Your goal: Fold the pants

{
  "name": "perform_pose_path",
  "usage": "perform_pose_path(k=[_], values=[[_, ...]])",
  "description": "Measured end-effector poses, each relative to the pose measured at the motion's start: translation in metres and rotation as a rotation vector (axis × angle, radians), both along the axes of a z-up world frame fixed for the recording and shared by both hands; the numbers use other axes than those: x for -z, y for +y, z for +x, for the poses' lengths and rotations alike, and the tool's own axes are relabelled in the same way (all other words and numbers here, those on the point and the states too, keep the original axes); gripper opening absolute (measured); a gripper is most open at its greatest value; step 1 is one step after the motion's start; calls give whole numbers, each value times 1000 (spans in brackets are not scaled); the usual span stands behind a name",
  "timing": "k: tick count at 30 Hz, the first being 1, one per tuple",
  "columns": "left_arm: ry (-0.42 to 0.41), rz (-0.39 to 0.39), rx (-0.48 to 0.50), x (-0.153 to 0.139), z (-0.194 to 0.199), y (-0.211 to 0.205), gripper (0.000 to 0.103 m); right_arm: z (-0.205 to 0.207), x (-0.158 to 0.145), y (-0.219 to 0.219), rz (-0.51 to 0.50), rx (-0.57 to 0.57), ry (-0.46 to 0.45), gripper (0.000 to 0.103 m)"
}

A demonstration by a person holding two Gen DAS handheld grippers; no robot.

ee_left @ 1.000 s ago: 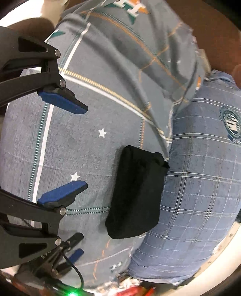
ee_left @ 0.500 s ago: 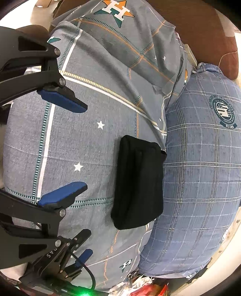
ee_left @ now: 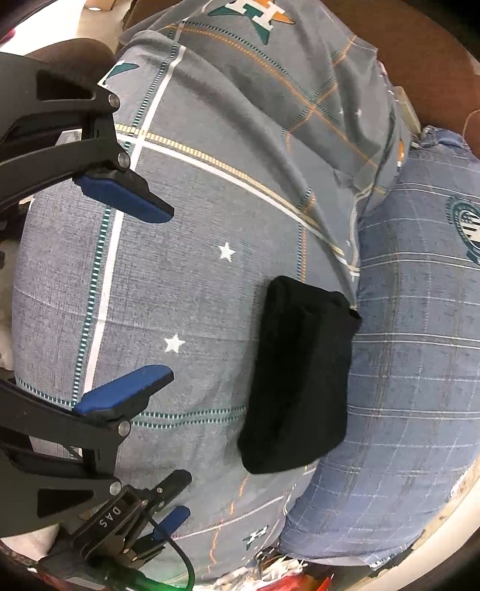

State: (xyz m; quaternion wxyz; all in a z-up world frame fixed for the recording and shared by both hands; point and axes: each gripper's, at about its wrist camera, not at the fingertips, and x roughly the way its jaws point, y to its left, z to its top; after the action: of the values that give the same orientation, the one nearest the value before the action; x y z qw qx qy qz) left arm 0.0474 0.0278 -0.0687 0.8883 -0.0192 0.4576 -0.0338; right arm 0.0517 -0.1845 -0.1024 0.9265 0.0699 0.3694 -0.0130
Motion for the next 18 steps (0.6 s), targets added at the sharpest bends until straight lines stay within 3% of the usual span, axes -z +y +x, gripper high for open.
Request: perform_pose_path(k=[7,13,18], values=[[18,-86,8,0,17,13,79,3,-2,-5,29,11,10,85],[-5,-267,79,-23,81,26,79,35,-35,-27,168,-16,-4,89],[15,-314,145,-13,148,24,79,98,-38,-48,379,-32,55,89]])
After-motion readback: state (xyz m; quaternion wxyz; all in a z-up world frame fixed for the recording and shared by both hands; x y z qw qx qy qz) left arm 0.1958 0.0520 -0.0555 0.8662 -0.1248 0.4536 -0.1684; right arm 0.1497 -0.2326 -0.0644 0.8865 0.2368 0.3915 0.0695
